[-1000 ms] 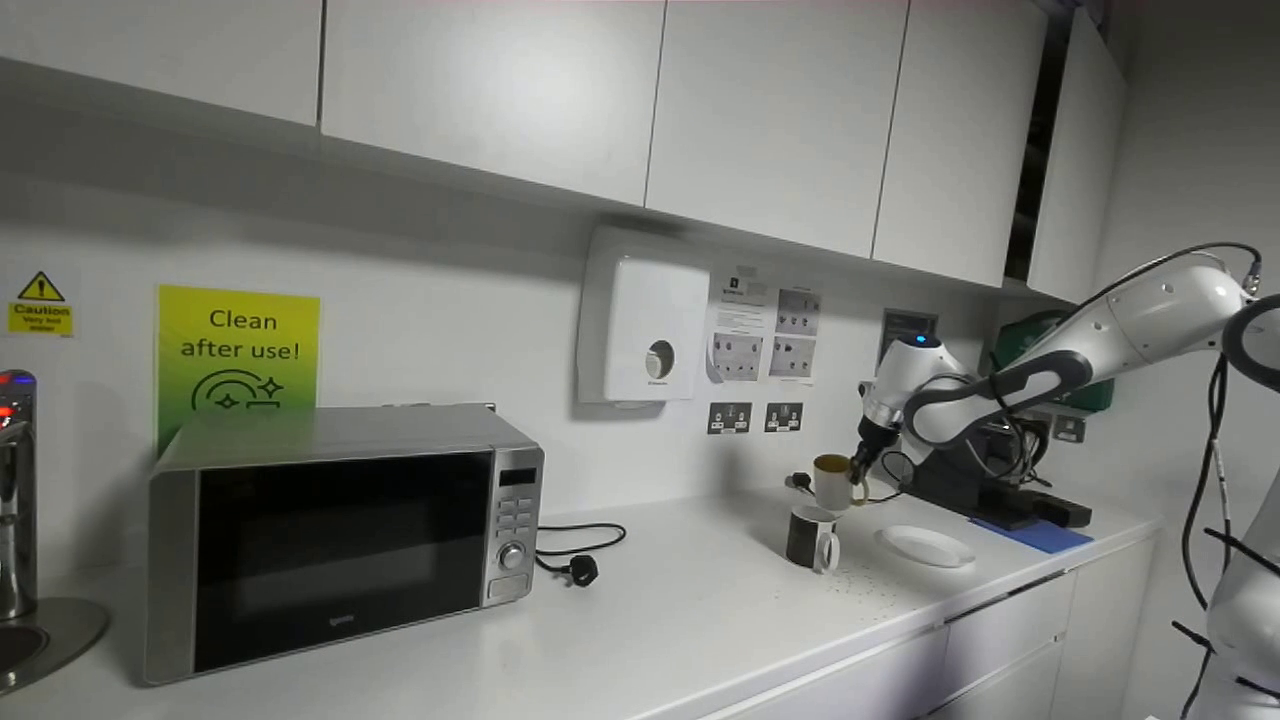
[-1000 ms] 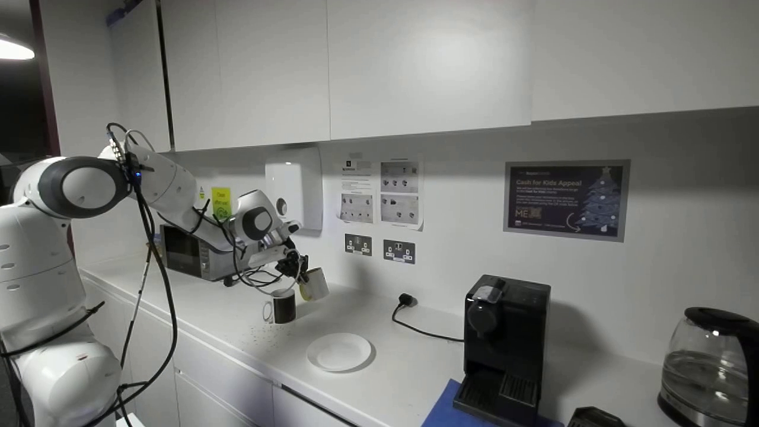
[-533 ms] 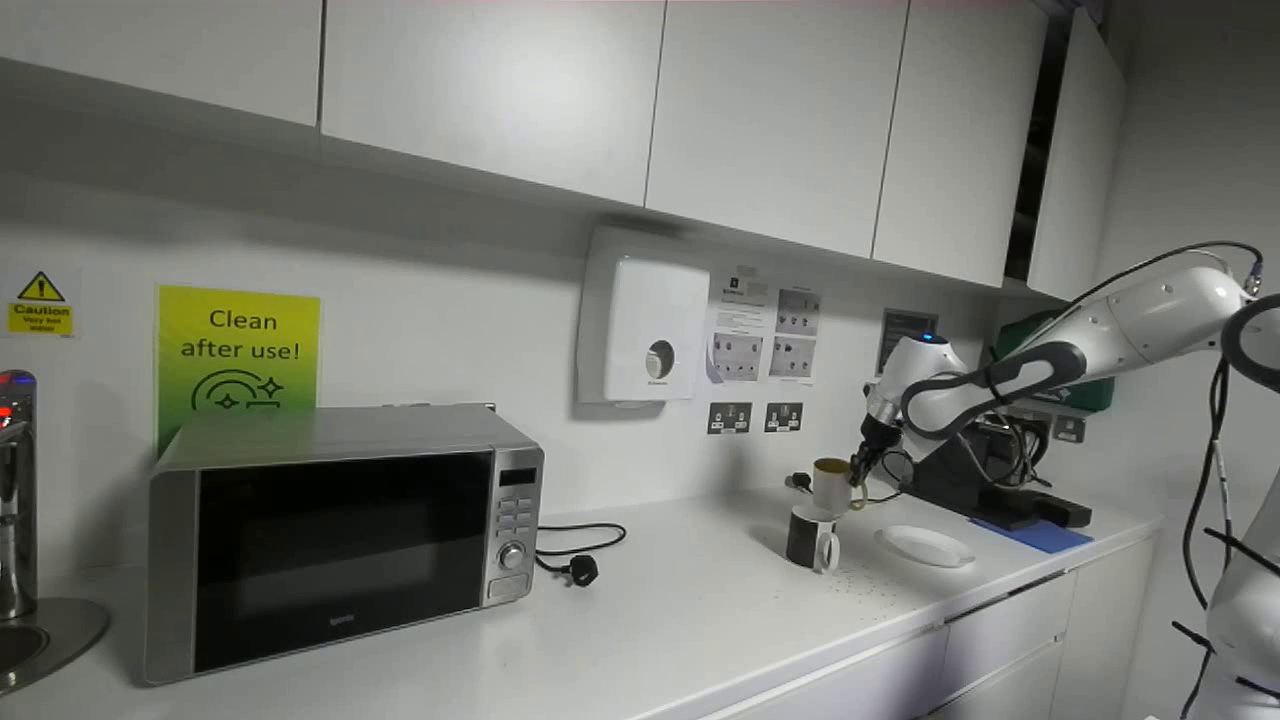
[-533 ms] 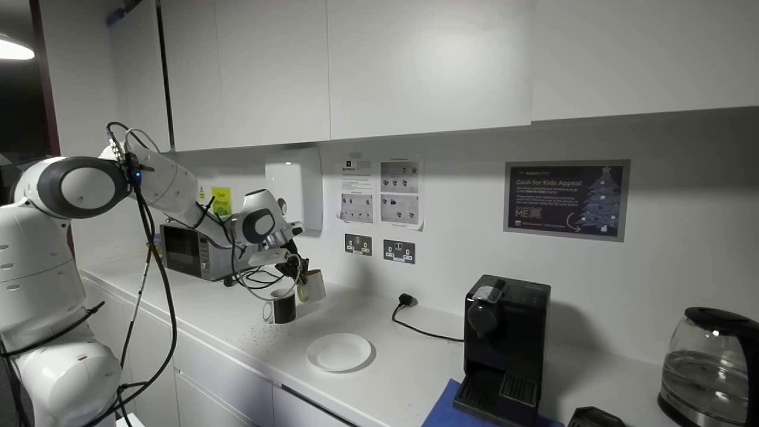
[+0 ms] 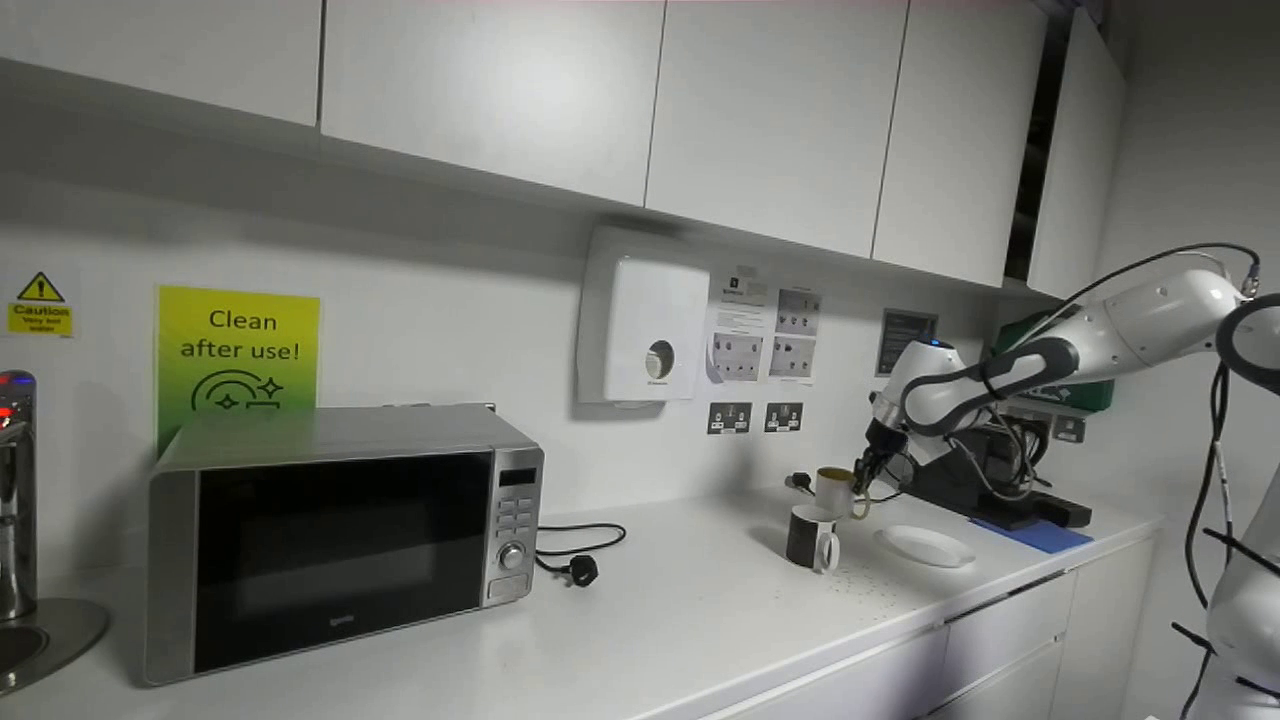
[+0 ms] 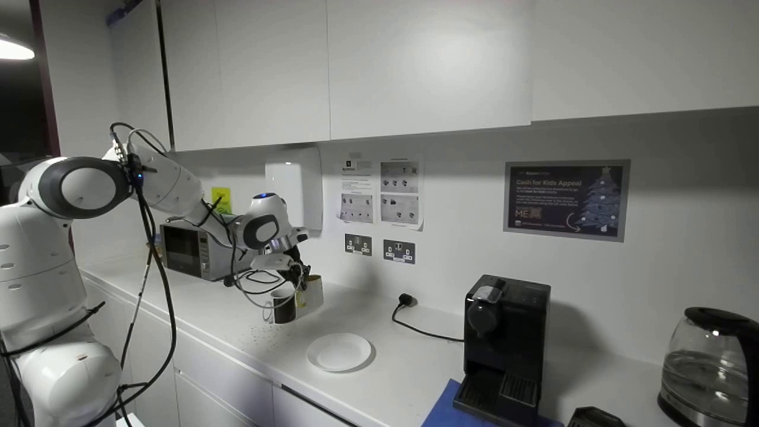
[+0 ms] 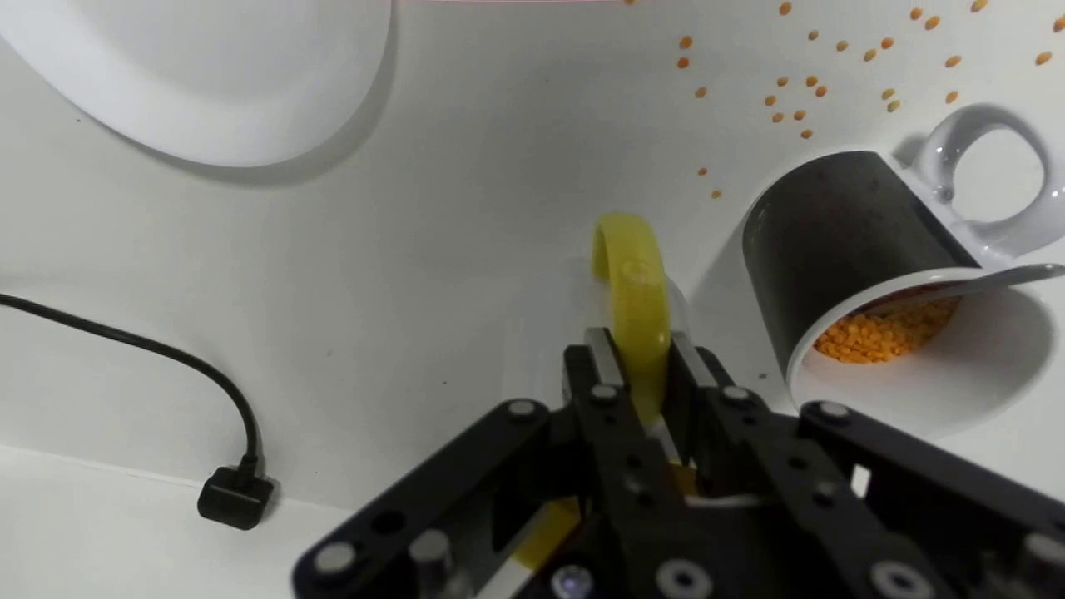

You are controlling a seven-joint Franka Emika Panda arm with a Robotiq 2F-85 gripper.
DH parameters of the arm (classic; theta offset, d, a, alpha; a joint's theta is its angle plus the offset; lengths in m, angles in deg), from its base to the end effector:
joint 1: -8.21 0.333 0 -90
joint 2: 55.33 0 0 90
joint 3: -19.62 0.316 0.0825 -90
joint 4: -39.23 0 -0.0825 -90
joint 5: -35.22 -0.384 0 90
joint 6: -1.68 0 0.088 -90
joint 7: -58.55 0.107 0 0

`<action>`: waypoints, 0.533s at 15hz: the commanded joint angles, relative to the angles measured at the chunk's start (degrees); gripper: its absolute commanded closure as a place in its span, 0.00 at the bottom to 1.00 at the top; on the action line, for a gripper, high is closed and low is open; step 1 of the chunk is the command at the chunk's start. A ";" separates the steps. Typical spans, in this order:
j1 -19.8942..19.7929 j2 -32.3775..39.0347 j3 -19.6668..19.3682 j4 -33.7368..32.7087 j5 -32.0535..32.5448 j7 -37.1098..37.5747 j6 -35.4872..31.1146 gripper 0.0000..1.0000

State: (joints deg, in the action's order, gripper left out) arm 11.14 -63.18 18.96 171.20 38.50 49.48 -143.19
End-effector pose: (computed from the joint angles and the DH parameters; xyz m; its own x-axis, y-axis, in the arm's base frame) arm 0.5225 0.0212 0.4413 0.9089 0.2393 0.3416 0.2177 -0.9708 0.1009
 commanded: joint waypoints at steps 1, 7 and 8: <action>-0.26 -0.04 -0.78 1.02 -3.88 -4.60 -3.28 0.95; -0.88 2.46 -1.69 0.20 -6.14 -6.95 -3.39 0.95; -0.97 2.94 -1.81 0.09 -6.28 -7.18 -3.67 0.95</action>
State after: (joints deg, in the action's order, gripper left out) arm 11.06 -60.69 17.42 171.41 34.19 45.30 -144.00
